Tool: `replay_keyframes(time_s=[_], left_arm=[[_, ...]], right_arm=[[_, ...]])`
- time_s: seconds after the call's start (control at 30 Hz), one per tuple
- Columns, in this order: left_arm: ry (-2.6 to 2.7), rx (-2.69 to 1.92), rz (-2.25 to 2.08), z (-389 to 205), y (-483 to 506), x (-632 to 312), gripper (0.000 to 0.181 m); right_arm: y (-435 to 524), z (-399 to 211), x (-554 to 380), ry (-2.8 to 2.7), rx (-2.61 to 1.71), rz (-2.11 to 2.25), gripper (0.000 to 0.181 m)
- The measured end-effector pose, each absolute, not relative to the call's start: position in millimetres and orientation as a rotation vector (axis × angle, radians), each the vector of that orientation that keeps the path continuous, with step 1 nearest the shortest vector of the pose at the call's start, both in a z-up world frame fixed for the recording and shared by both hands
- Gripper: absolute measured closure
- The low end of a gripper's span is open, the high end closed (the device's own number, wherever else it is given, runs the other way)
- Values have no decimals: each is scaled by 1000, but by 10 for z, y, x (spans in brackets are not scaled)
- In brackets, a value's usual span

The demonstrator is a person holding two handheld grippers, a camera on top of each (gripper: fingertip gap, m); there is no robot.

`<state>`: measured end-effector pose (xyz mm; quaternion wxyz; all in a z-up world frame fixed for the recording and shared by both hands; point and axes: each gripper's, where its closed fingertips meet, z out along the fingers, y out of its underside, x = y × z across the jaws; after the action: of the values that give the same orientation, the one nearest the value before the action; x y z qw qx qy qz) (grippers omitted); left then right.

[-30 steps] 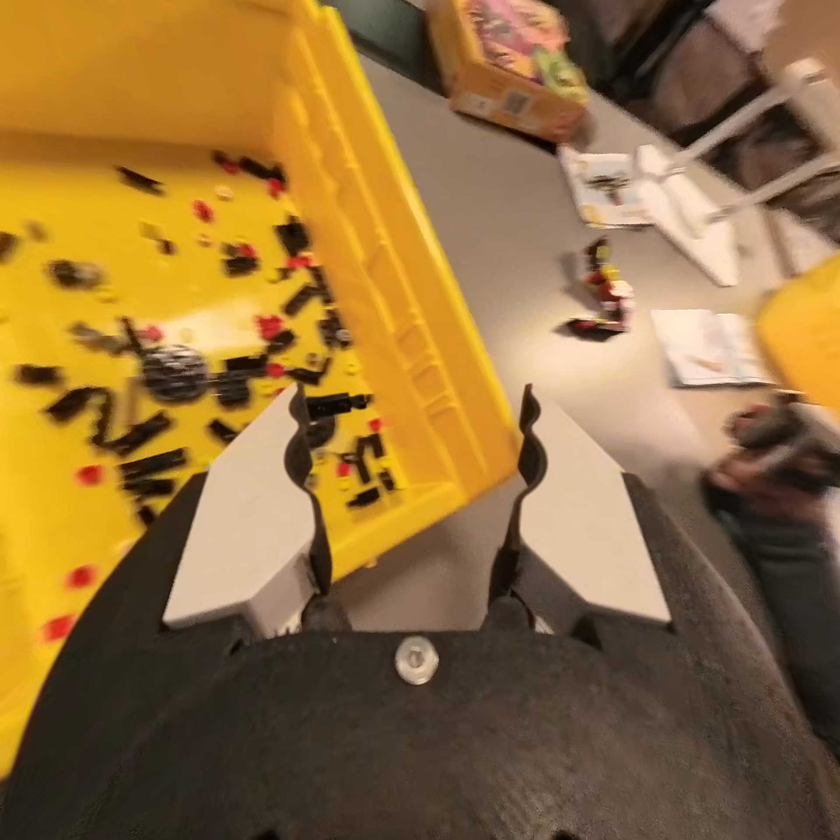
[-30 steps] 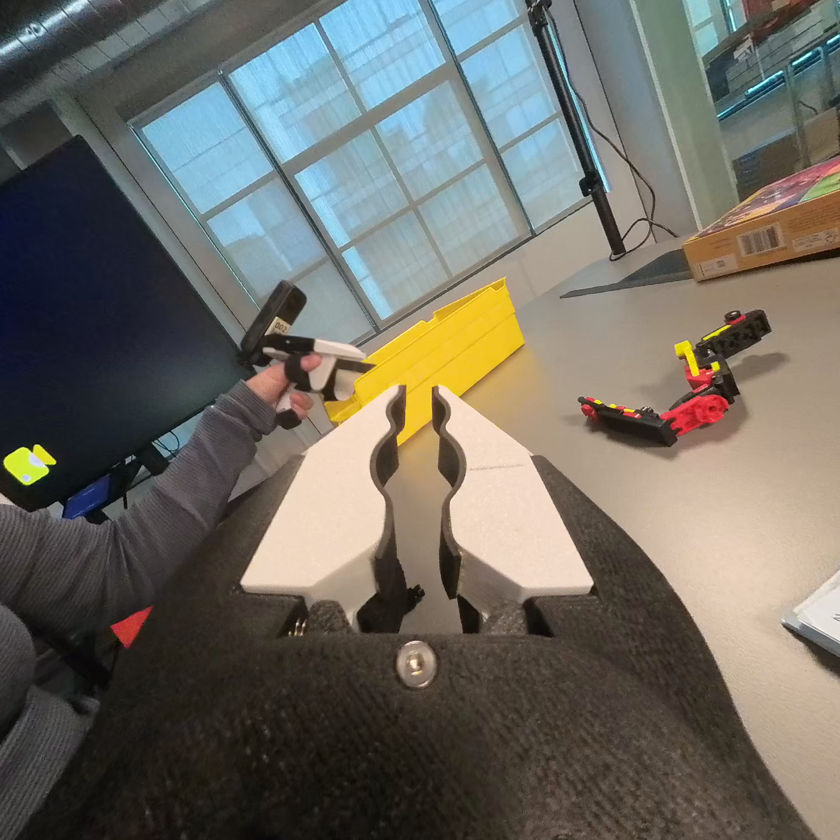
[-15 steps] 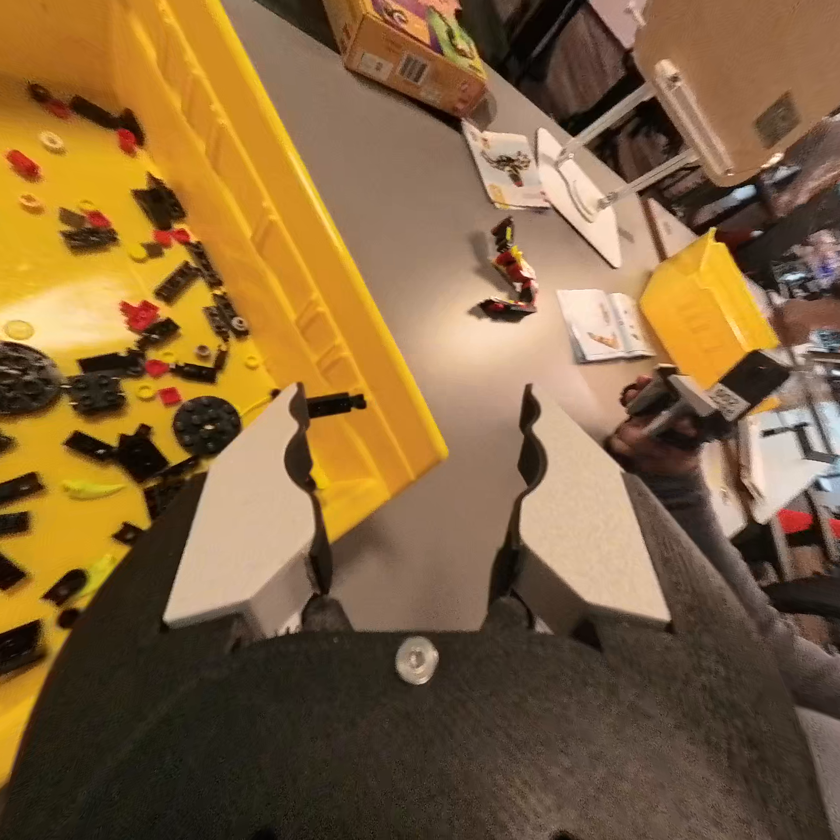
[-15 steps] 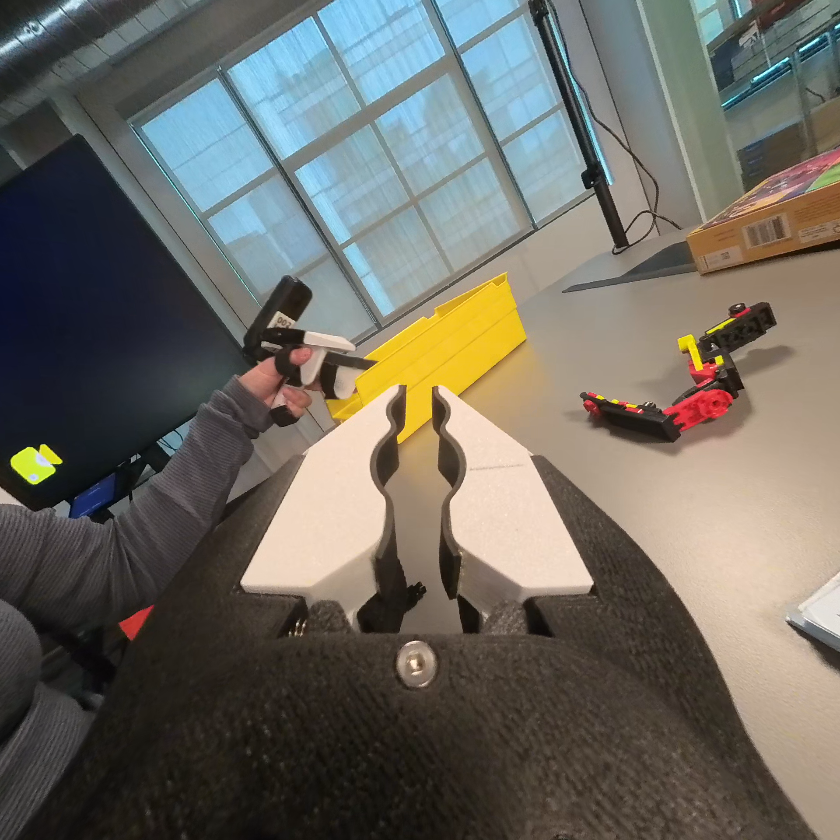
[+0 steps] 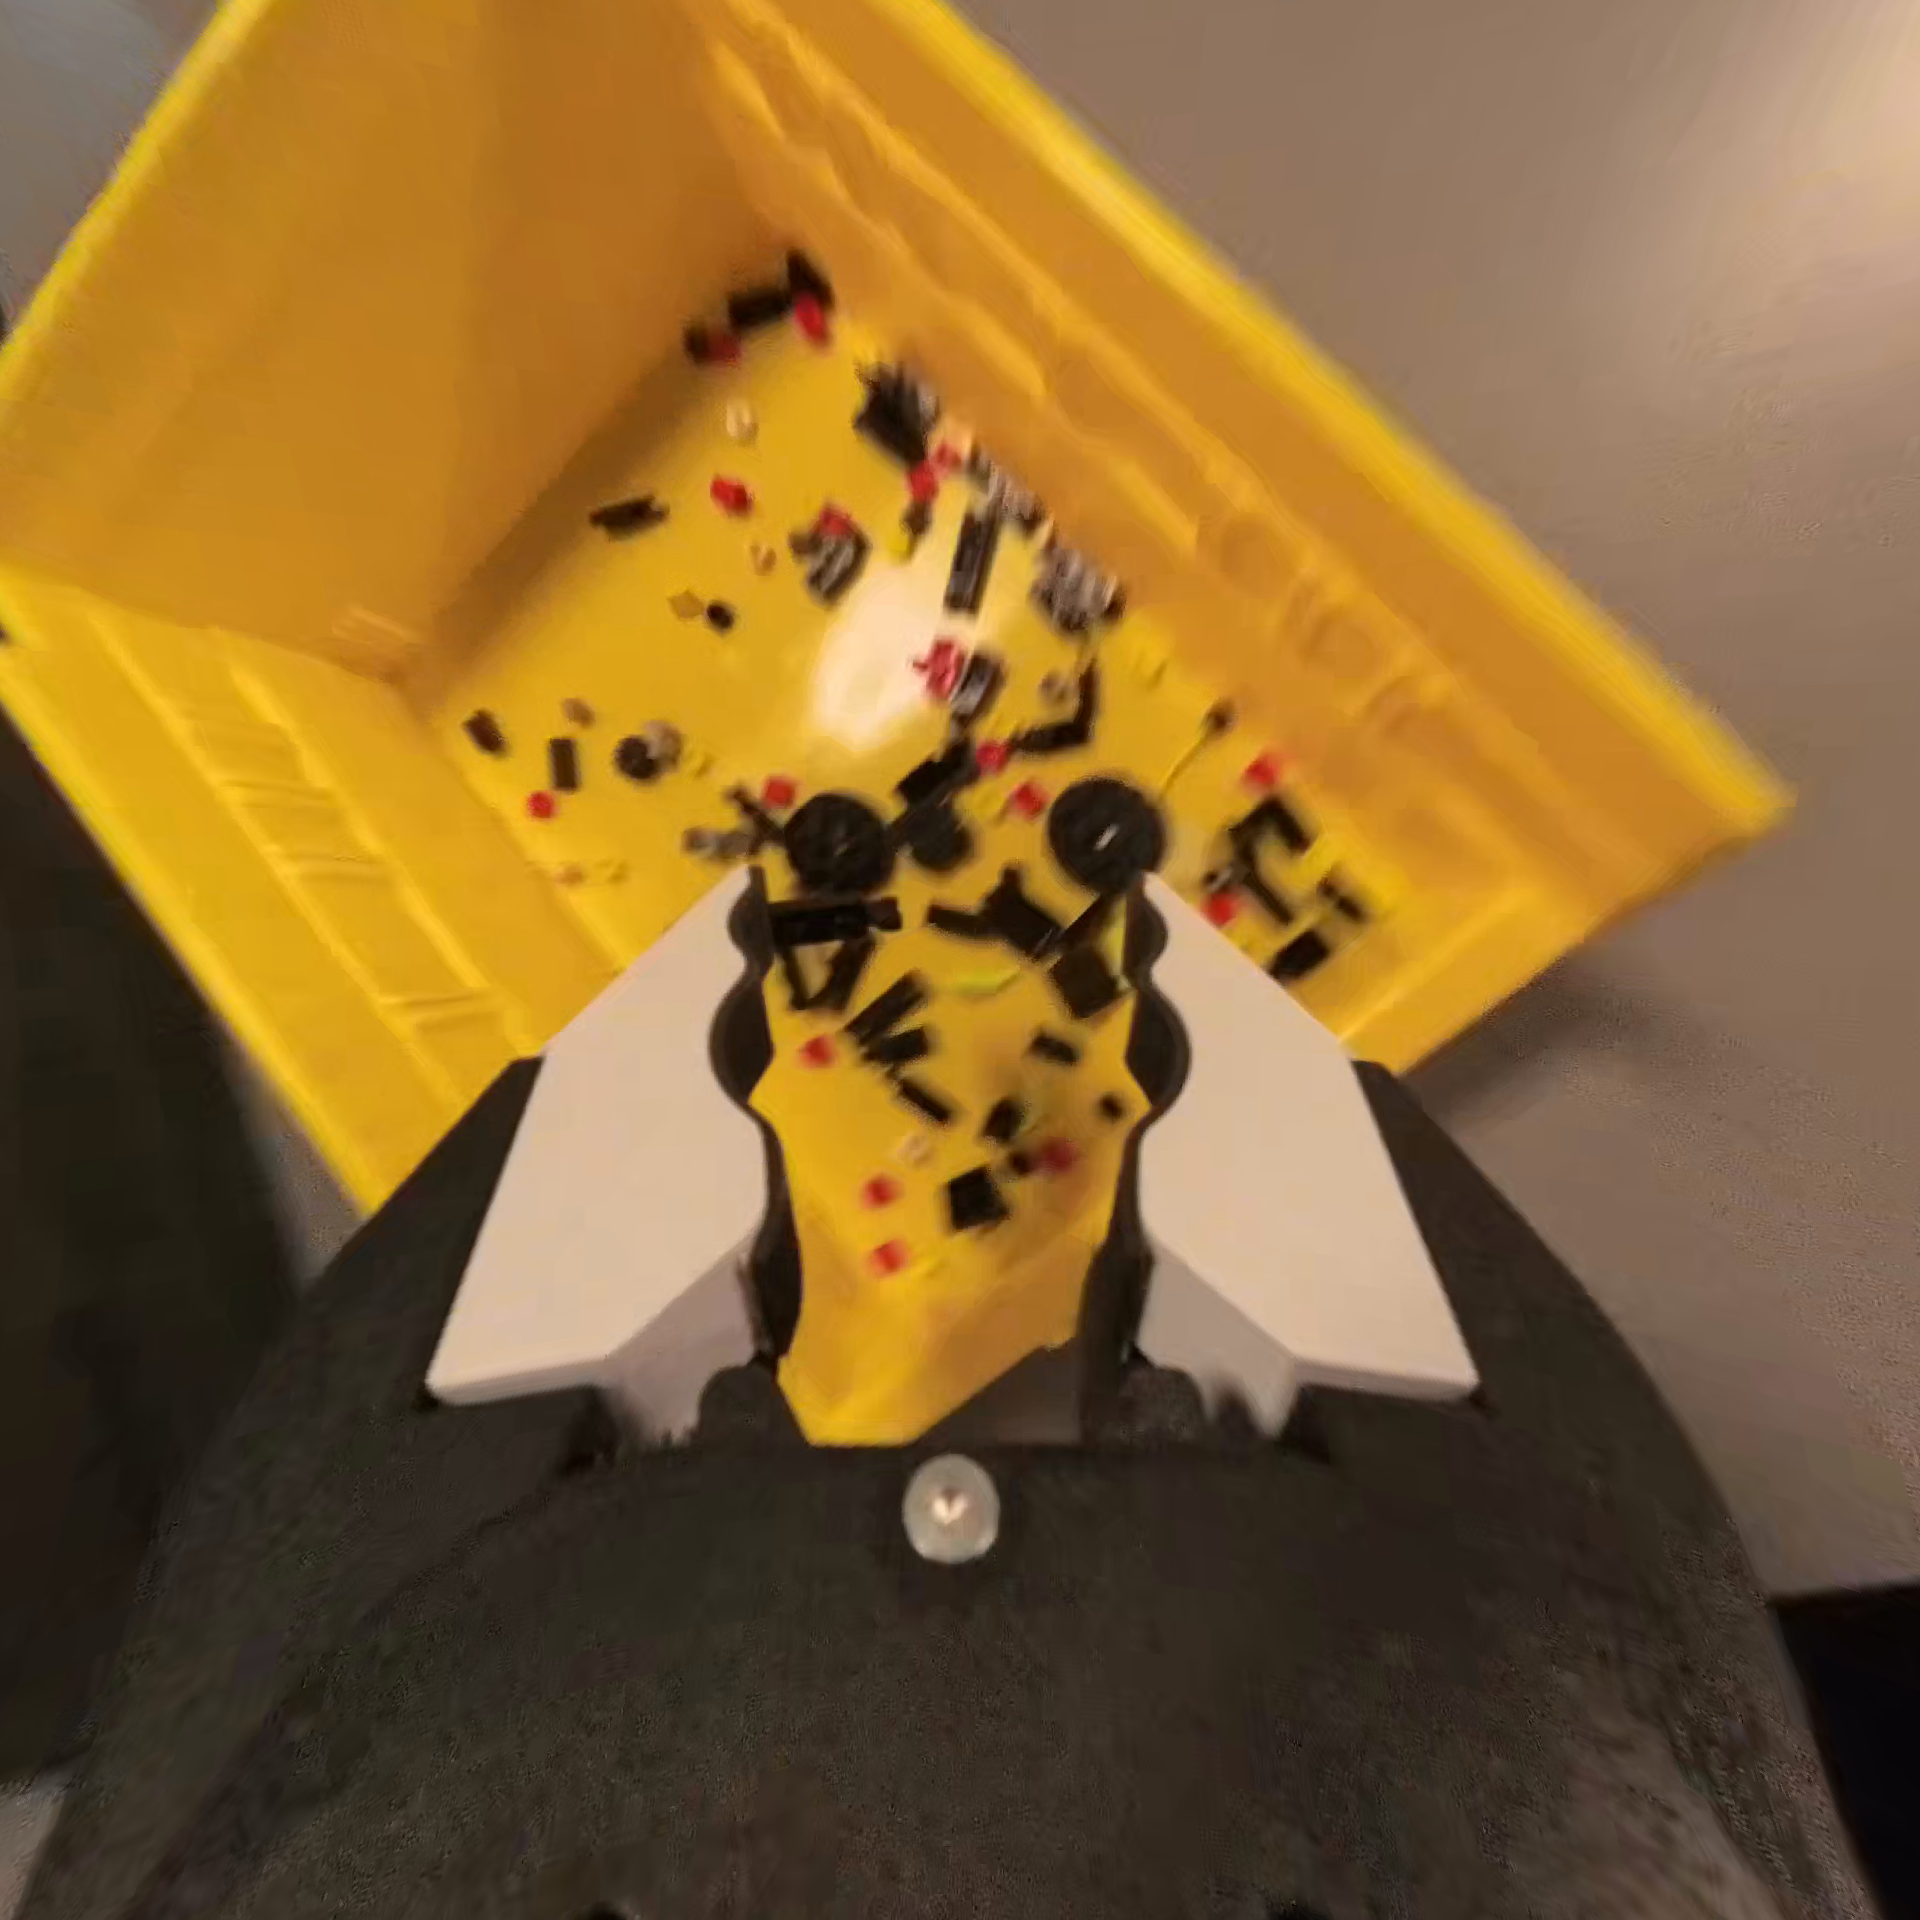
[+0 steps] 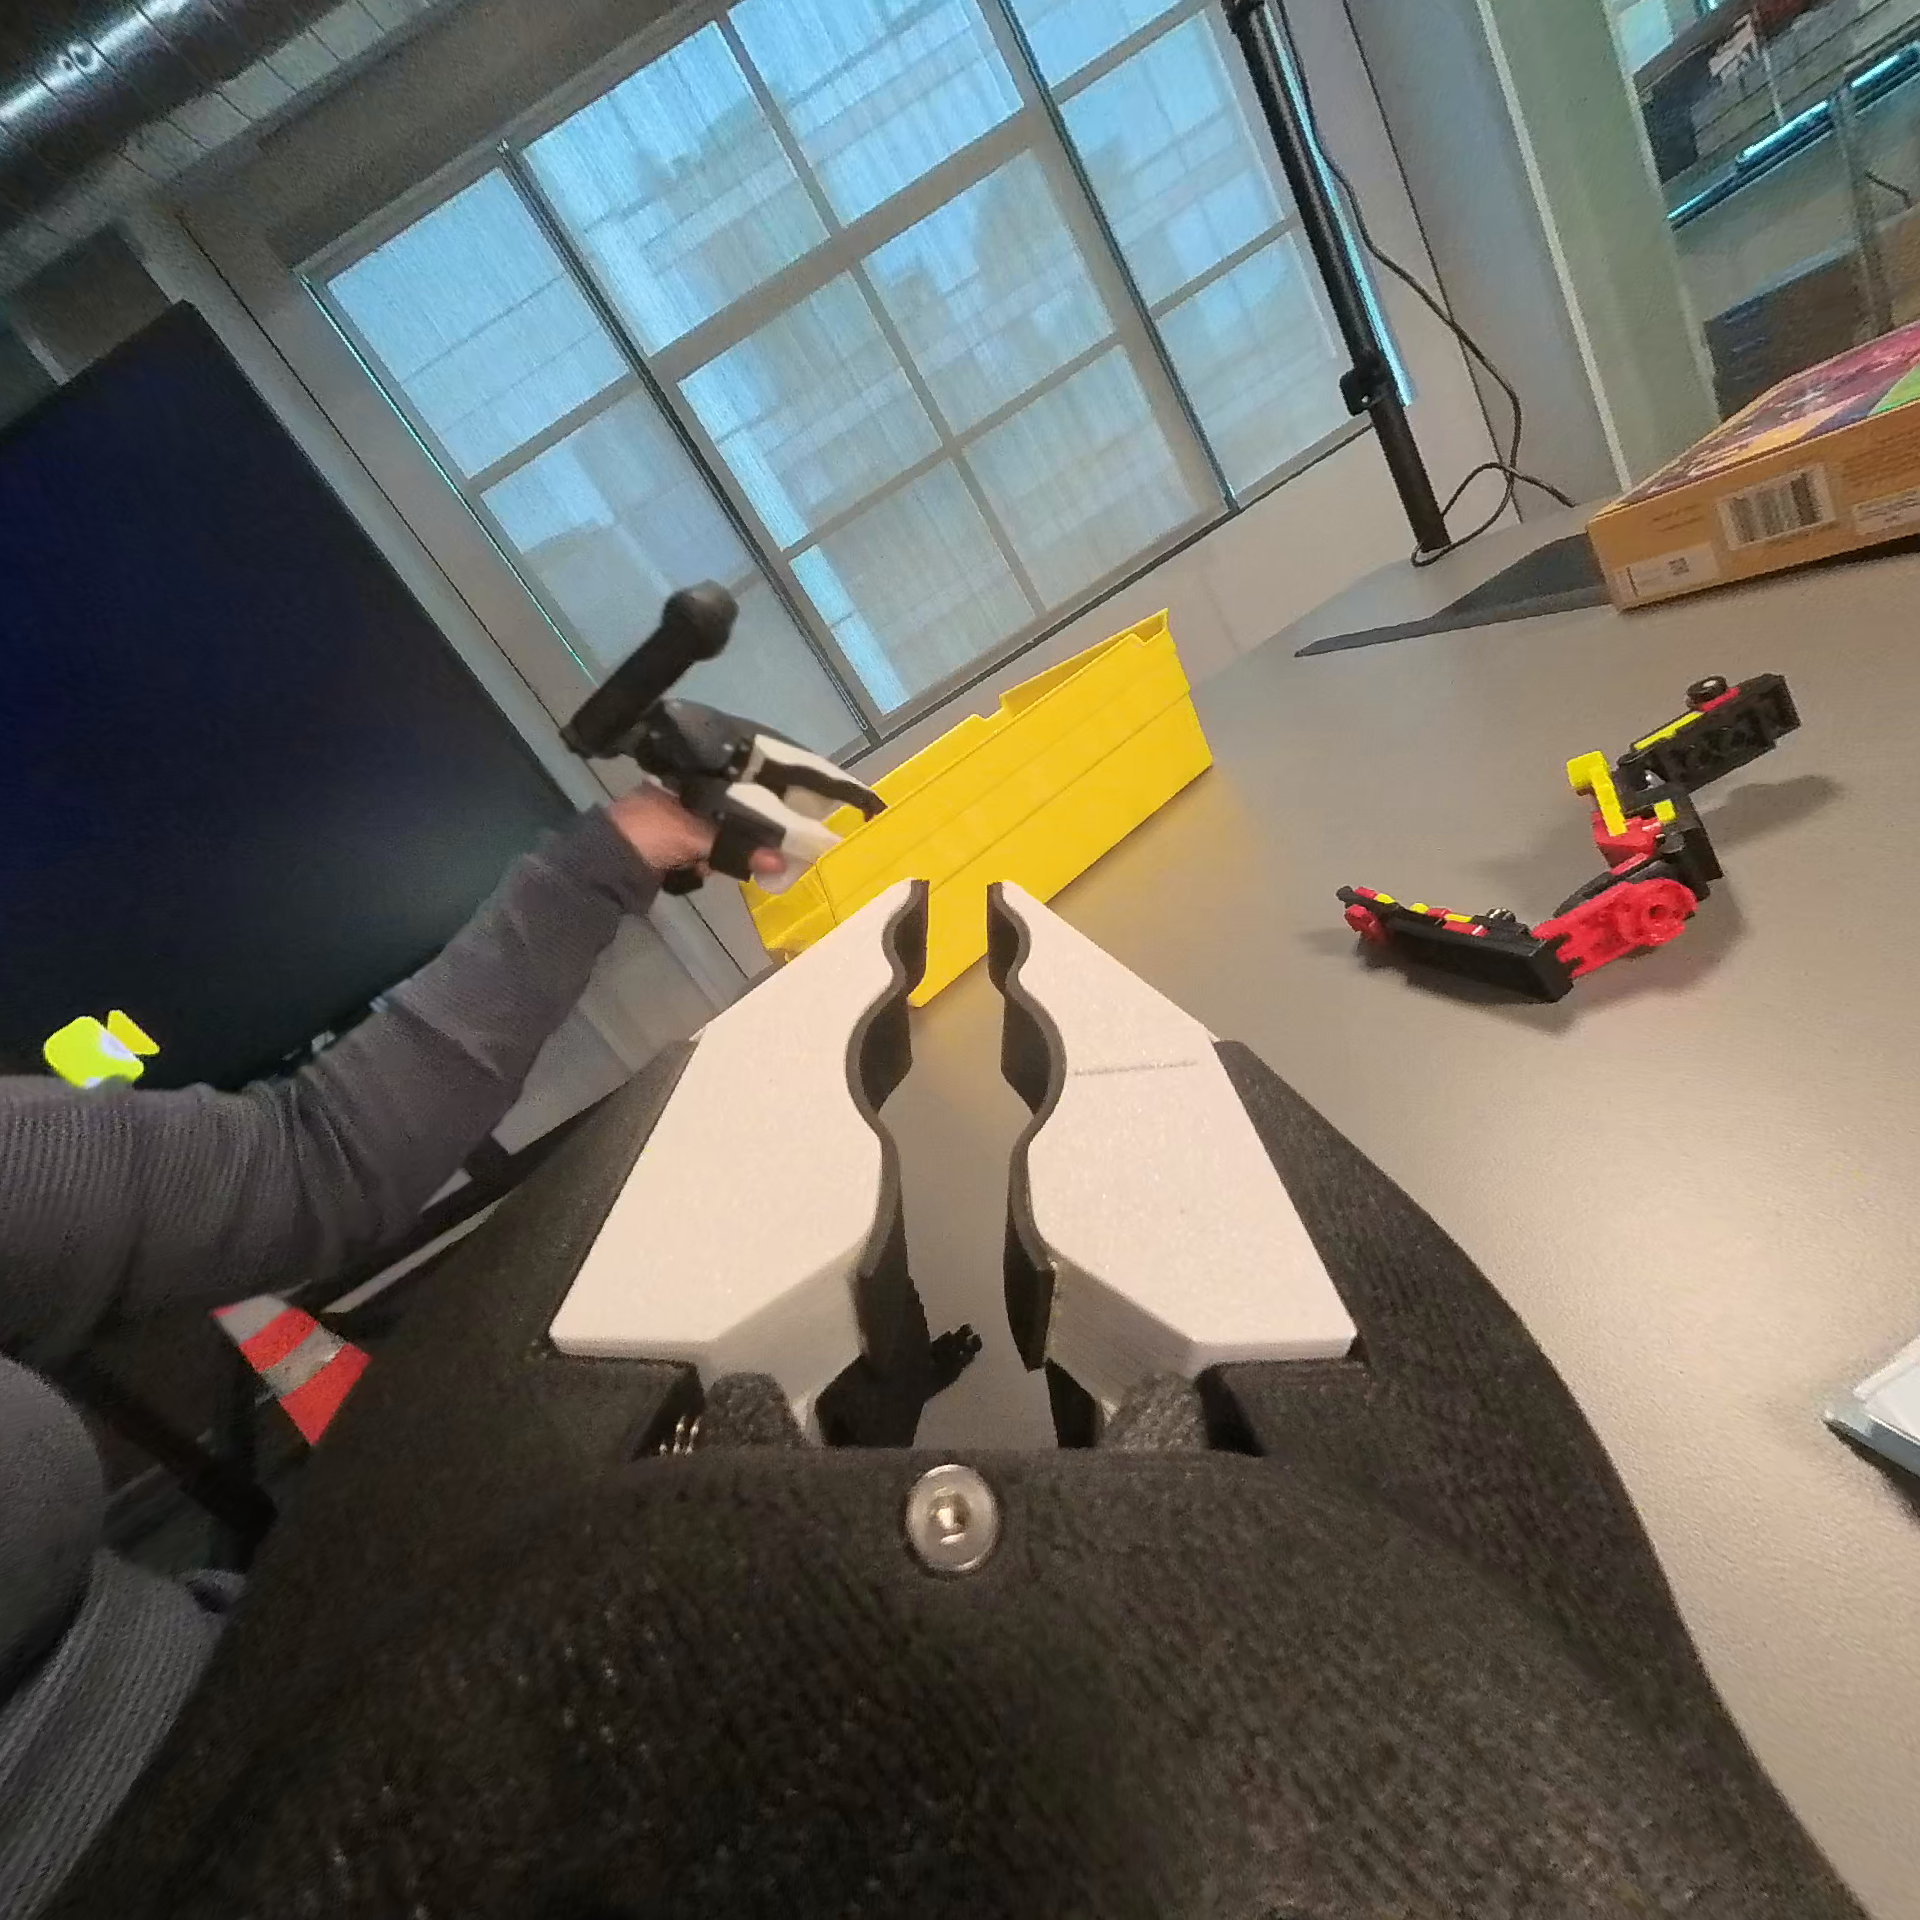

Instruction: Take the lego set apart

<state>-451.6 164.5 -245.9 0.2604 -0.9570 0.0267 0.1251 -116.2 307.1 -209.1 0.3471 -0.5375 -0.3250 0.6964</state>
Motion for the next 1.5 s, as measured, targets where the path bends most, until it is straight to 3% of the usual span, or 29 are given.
replay_keyframes(time_s=[0.1, 0.27, 0.43, 0.87, 1.0, 1.27, 1.37, 1.5], left_arm=[[461, -2763, 517, -2574, 1492, -4626, 104], [823, -2688, 450, -2591, 1593, -4546, 112], [902, -2735, 504, -2720, 1639, -4651, 92], [794, -2862, 13, -3043, 1935, -4679, 79], [693, -3045, -73, -3226, 1809, -4844, 57], [603, -2878, -71, -3116, 1947, -4879, 60], [487, -2546, 97, -2549, 2231, -4735, 67], [306, -2068, 170, -1550, 2173, -3854, 100]], right_arm=[[3076, -2091, -1163, -841, -1396, 1810, 172], [3068, -2100, -1170, -850, -1400, 1807, 172], [3068, -2105, -1171, -851, -1402, 1810, 172], [3153, -2070, -1104, -771, -1397, 1884, 171], [3134, -2087, -1120, -795, -1402, 1870, 171], [3129, -2085, -1119, -797, -1400, 1872, 171], [3182, -2044, -1081, -765, -1365, 1823, 171], [3368, -2006, -978, -736, -1306, 1557, 172]])
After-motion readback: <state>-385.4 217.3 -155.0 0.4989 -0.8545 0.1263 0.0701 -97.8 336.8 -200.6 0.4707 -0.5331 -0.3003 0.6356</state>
